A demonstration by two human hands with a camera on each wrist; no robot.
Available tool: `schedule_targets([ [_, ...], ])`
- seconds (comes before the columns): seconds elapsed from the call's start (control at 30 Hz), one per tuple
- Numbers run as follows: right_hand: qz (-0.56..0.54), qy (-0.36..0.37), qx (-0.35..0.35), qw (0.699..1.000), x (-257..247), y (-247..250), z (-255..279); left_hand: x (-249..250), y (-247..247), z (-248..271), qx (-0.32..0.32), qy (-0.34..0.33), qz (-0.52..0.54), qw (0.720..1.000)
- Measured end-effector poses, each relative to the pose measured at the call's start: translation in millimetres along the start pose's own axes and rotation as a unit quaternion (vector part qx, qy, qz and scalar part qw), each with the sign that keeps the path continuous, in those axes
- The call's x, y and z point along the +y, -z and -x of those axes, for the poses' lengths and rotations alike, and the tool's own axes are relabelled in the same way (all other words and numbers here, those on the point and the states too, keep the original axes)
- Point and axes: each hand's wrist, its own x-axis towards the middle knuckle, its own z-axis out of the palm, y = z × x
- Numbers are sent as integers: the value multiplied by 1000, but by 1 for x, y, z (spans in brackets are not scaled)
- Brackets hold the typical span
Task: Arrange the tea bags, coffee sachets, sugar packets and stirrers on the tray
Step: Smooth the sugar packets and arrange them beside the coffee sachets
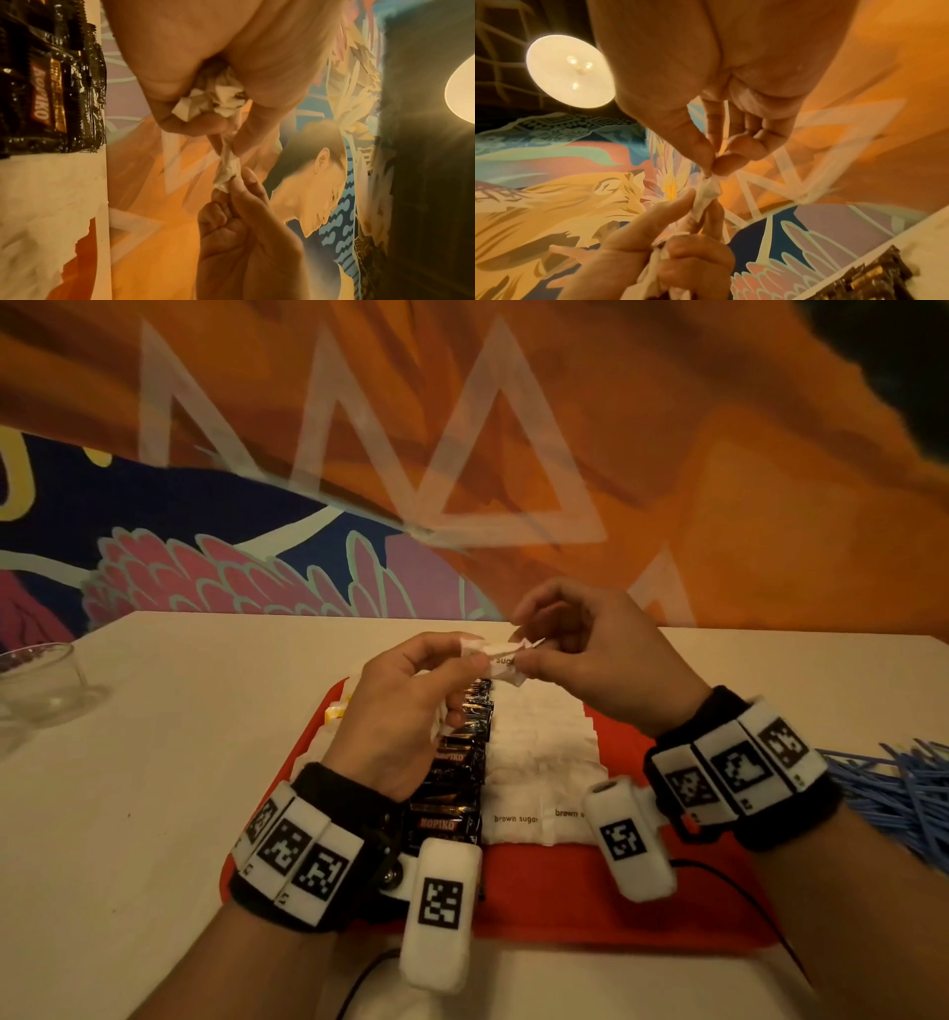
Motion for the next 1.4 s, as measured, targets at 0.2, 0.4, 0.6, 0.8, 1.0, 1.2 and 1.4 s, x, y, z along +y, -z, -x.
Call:
schedule_targets([
  [0.2, -49, -36, -23, 998, 3, -3, 1, -1, -2, 1, 30, -52, -22, 998],
  [0.4, -164, -113, -16, 980, 6, -10, 0, -2, -2, 0, 40, -62, -49, 996],
  [0.6, -234, -105, -15, 966, 3, -12, 3, -2, 2, -2, 46, -59, -44, 996],
  [0.8, -101, 58, 73, 990, 0, -15, 6, -2, 0, -2, 62, -60, -49, 995],
  [1.0, -78, 49, 80, 993, -5, -15, 10, 0, 0, -3, 73, -64, -27, 995],
  [1.2, -69, -78, 28, 994, -4, -12, 12, 1, -2, 0, 69, -97, -52, 992],
  [1.4, -74, -77, 33, 994, -16, -12, 13, 1, 0, -2, 77, -136, -92, 983],
])
